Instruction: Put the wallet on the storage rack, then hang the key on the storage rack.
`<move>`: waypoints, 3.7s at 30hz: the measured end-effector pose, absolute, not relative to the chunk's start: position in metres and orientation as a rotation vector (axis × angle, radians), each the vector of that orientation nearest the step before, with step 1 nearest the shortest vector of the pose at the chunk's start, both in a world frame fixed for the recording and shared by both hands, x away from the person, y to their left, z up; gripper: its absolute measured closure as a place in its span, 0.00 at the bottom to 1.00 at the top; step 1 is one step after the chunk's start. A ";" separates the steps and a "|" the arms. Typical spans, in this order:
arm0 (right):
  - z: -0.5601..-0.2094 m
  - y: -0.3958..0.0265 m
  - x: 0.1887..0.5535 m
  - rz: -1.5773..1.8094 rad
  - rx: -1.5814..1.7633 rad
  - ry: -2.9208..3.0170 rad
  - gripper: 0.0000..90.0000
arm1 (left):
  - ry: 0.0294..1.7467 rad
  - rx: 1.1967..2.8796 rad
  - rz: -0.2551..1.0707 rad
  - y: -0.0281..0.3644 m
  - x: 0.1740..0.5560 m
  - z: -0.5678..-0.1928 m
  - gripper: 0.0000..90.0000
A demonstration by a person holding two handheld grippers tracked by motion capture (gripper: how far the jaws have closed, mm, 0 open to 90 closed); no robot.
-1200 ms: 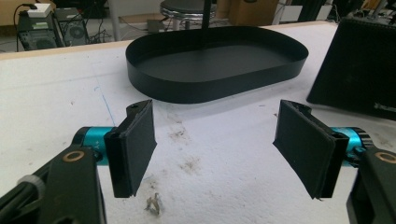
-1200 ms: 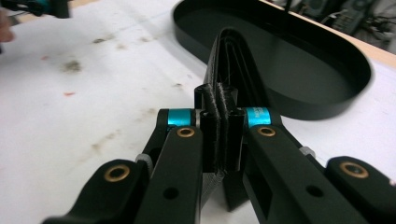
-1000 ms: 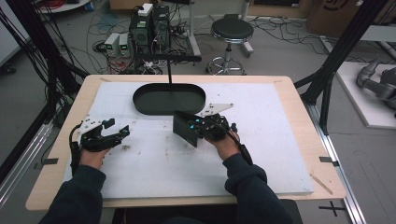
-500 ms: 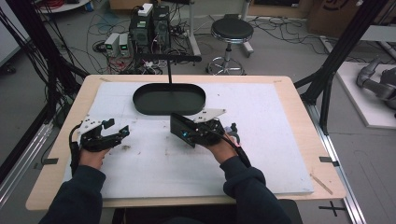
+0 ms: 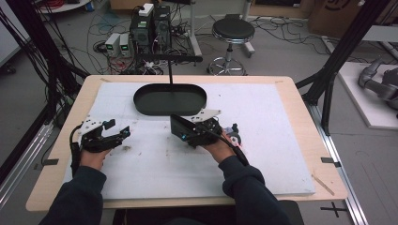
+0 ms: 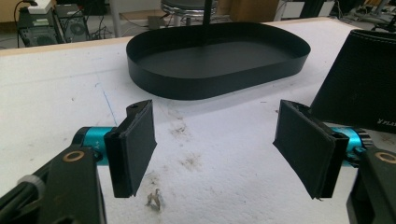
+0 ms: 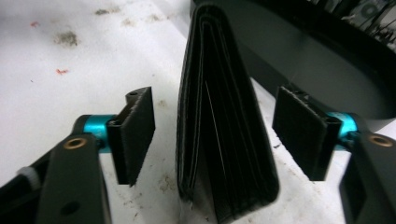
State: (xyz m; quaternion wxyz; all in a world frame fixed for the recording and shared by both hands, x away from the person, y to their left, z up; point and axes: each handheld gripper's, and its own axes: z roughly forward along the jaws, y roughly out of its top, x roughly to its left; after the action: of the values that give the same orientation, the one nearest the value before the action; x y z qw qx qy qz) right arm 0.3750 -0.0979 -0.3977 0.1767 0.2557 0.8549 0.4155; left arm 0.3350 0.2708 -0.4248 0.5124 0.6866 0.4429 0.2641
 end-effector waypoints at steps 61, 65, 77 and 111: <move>-0.373 -0.099 0.530 1.154 1.184 2.247 0.44 | 1.037 1.660 0.629 0.269 0.337 -0.426 0.32; -0.360 -0.121 0.521 1.160 1.186 2.249 0.40 | 1.038 1.660 0.626 0.269 0.336 -0.426 0.32; -0.352 -0.207 0.445 0.942 1.085 2.311 0.24 | 1.041 1.647 0.624 0.269 0.337 -0.426 0.32; -0.391 -0.240 0.344 0.965 0.995 2.196 0.24 | 1.041 1.652 0.629 0.267 0.337 -0.425 0.32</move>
State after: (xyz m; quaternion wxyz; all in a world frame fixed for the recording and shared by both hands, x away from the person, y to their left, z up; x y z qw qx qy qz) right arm 0.3442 -0.2396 -0.3911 0.2692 0.3691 0.8144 0.3578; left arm 0.3368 0.2670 -0.4251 0.5185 0.6886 0.4341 0.2620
